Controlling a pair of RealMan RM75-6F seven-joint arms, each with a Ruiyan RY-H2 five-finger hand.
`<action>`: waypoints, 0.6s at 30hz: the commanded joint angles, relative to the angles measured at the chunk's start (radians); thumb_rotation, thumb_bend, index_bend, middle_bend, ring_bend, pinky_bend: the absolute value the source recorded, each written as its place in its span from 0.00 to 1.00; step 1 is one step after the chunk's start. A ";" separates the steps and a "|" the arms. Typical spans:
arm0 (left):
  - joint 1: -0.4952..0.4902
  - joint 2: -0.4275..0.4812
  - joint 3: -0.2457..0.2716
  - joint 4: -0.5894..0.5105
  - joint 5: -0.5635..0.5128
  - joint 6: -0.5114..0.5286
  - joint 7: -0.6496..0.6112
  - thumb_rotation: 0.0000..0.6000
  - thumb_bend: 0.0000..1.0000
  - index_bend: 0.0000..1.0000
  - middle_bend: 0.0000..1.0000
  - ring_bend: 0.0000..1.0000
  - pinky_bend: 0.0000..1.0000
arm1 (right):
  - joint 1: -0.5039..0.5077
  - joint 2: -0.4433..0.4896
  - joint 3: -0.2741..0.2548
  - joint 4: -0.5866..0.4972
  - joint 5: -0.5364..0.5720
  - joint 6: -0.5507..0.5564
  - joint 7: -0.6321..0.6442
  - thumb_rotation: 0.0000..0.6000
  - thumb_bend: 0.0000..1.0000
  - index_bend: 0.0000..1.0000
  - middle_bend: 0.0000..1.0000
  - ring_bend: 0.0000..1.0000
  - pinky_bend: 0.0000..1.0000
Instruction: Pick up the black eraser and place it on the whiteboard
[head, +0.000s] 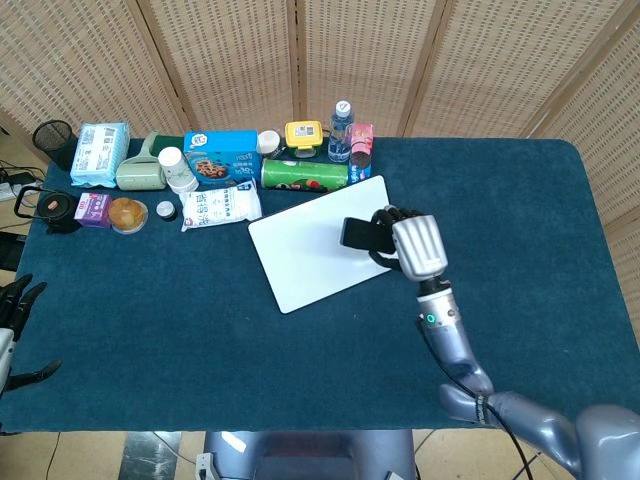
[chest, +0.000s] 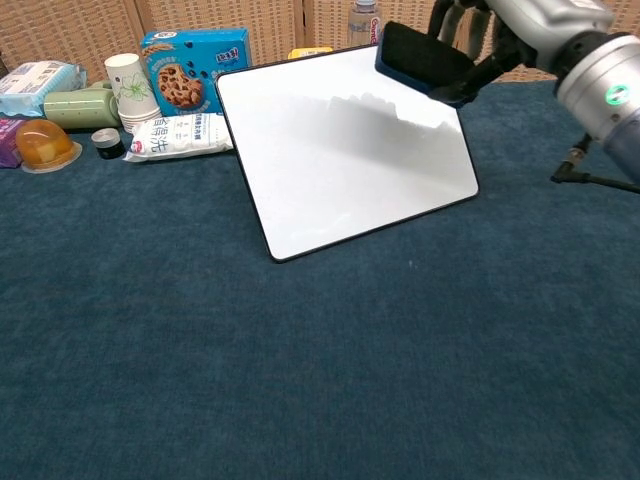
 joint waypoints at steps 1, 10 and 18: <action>-0.001 -0.001 -0.001 0.000 -0.004 -0.003 0.001 1.00 0.08 0.00 0.00 0.00 0.07 | 0.046 -0.061 0.026 0.050 0.040 -0.016 -0.031 1.00 0.33 0.55 0.62 0.58 0.64; -0.004 0.007 -0.007 0.008 -0.019 -0.010 -0.027 1.00 0.08 0.00 0.00 0.00 0.07 | 0.124 -0.139 0.032 0.186 0.087 -0.062 -0.089 1.00 0.33 0.55 0.62 0.58 0.64; -0.017 0.016 -0.014 0.021 -0.035 -0.033 -0.054 1.00 0.08 0.00 0.00 0.00 0.07 | 0.159 -0.194 0.032 0.327 0.113 -0.074 -0.057 1.00 0.33 0.55 0.62 0.58 0.64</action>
